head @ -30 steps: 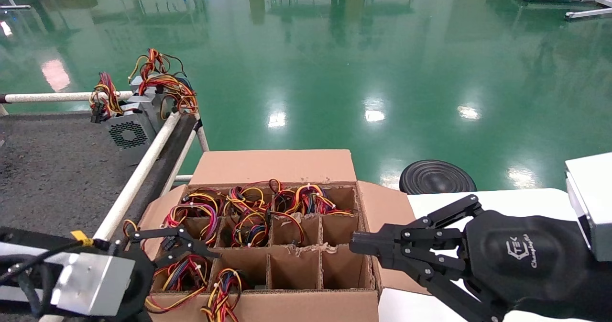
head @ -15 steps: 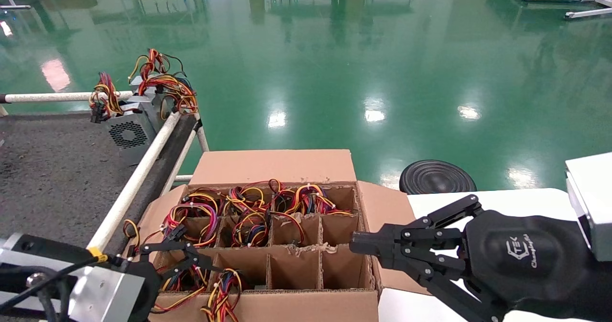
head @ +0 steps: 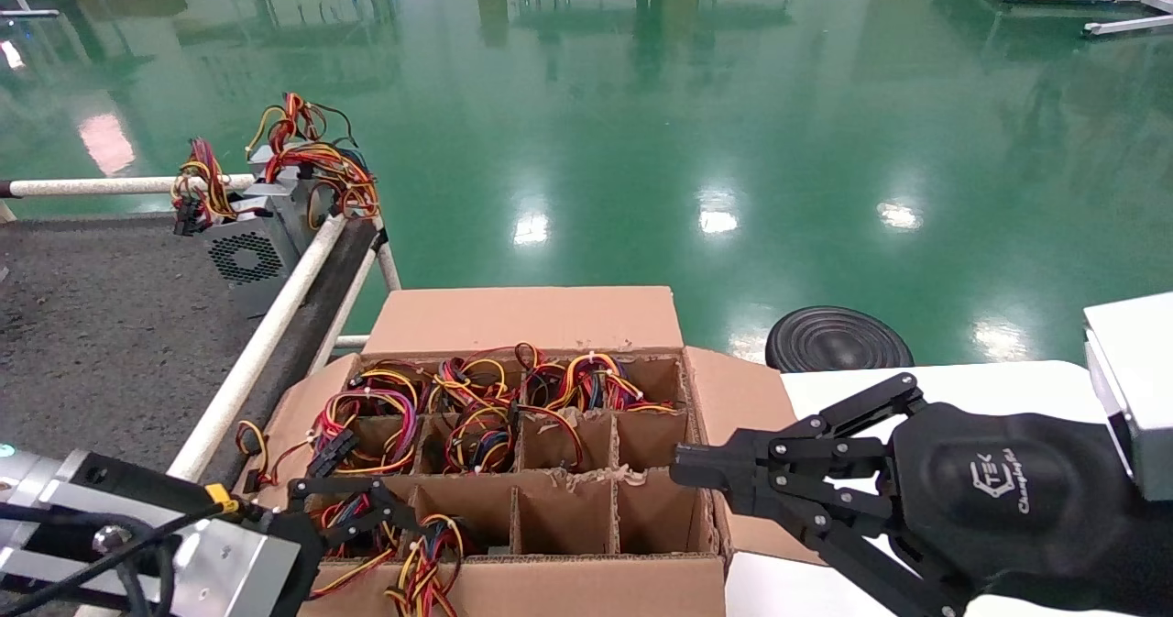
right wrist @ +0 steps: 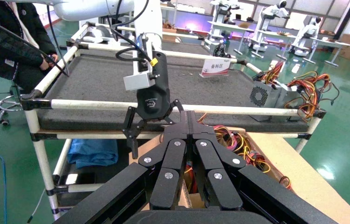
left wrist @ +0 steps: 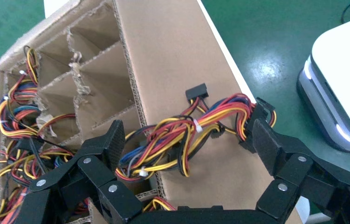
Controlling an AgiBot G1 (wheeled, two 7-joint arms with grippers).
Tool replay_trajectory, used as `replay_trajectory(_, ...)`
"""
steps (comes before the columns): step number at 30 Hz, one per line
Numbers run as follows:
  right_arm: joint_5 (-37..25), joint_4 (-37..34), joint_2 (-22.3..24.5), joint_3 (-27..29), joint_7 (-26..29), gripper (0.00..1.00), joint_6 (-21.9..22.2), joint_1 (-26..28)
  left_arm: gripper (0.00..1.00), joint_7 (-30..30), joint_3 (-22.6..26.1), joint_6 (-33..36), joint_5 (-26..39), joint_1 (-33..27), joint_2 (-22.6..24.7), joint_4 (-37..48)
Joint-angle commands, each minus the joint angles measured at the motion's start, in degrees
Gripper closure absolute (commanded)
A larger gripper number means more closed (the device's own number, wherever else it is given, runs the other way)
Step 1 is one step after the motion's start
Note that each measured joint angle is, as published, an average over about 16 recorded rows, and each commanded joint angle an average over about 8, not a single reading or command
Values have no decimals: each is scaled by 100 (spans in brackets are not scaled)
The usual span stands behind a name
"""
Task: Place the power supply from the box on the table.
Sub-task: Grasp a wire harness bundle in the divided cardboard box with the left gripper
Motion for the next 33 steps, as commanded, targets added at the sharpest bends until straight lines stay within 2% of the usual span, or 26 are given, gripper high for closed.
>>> replay_trajectory(1,0,0,0,0,0,100,0,0,0,64,63,9,11,-24,38,85)
replay_trajectory(33,0,0,0,0,0,100,0,0,0,585,422,-59,188,-247,361,817)
